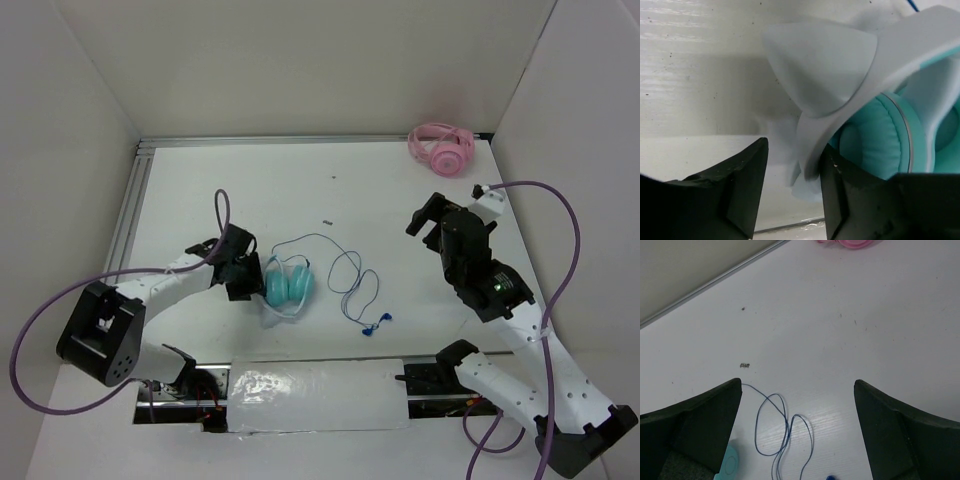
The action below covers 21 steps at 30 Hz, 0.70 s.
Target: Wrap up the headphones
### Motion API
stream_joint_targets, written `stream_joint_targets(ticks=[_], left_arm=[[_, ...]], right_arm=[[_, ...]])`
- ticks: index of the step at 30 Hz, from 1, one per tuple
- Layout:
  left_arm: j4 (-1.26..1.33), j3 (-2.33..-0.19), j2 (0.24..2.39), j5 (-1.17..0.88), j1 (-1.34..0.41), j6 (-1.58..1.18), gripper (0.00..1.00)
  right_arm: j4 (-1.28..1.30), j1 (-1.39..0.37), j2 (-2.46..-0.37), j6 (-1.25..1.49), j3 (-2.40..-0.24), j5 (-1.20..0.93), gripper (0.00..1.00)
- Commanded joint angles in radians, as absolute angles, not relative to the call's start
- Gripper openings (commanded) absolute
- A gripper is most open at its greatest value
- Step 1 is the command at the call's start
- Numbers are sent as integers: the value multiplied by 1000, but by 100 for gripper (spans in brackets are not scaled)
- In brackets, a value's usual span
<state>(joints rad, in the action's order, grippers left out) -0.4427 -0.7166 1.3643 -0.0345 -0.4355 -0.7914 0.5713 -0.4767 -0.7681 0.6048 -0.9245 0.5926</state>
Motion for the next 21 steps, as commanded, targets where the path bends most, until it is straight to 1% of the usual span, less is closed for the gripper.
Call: stream_joint_targets(ticks=[1,4,5,7,8,10,14,15,17,21], left_arm=[[-462,-762,1407,-5,-451,-802,56],[-466,-791,1451,29,-479,-804,46],[-477,-804,1471,37,-485,-821,33],[-500,-837,1488,54,-492,-825,23],[-511,-851,1500,60,-497,-828,11],[-549,-899,1505,81,-503,-830,0],[-604,-1012,1482,106,-509,-801,0],[-607,-1029,1470,104,-509,-789,0],[-594,-1080,1425,89,-509,-732,0],[-522,-1172,1344,32,-509,-574,0]], right_arm=[[560,-471,-756,565,-919,601,100],[560,-472,-753,555,-914,600,100],[560,-471,-750,554,-916,598,100],[549,-472,-747,548,-916,563,100],[540,-472,-744,531,-910,545,100],[513,-471,-741,523,-891,506,100],[463,-474,-736,456,-861,353,100],[457,-474,-735,448,-853,344,100],[422,-477,-726,434,-835,293,100],[299,-498,-669,348,-726,177,100]])
